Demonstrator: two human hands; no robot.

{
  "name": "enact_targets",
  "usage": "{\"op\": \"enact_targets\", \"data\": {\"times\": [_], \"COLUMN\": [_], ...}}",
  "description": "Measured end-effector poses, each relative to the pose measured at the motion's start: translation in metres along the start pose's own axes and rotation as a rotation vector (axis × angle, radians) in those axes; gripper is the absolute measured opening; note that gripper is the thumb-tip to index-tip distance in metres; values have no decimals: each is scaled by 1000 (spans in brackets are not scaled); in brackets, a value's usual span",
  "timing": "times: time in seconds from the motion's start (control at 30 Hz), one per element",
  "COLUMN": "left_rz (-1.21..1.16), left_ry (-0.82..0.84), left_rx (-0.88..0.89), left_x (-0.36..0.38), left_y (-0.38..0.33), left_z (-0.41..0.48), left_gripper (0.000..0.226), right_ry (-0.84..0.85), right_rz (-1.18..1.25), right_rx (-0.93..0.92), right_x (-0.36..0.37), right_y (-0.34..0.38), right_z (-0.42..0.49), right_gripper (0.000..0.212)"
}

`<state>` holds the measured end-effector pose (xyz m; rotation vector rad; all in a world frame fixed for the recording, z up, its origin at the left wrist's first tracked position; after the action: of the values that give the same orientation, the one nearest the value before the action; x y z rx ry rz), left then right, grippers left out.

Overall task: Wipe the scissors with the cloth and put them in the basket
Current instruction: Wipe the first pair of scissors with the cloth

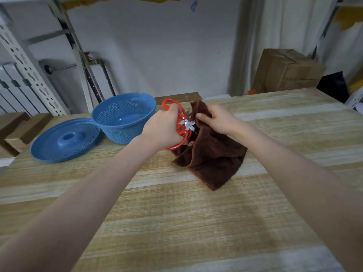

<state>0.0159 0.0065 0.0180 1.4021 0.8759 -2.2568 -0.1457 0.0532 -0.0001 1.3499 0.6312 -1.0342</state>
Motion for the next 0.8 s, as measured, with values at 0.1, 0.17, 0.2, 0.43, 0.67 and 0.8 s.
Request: {"op": "enact_targets", "data": {"times": [0.1, 0.17, 0.2, 0.43, 0.67, 0.8], "left_rz": [17, 27, 23, 12, -2, -73], "left_ry": [-20, -26, -30, 12, 52, -82], "left_rx": [8, 25, 32, 15, -100, -160], "left_x": [-1, -1, -2, -4, -10, -16], "left_y": [1, -1, -2, -6, 12, 22], "left_z": [0, -1, -1, -1, -5, -6], "left_gripper": [52, 51, 51, 58, 86, 81], "right_ry": [-6, 1, -1, 29, -221, -234], "right_rz": [-179, -215, -163, 178, 702, 1086], "right_rx": [-120, -152, -149, 13, 362, 483], "right_x": [0, 2, 2, 2, 2, 8], "right_y": [13, 18, 17, 5, -19, -12], "right_z": [-2, -3, -4, -5, -8, -13], "right_gripper": [30, 28, 30, 21, 34, 42]}}
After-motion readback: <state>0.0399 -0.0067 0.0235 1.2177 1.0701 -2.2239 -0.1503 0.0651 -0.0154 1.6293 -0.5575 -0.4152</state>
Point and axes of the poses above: each hand's wrist, its own z-axis towards the middle knuckle, its own x-axis out of the palm, y = z × x, the point moved 4 cm from there along z, towards the middle knuckle, and after that the axes turned 8 degrees about -z, right-handed, at the moved point
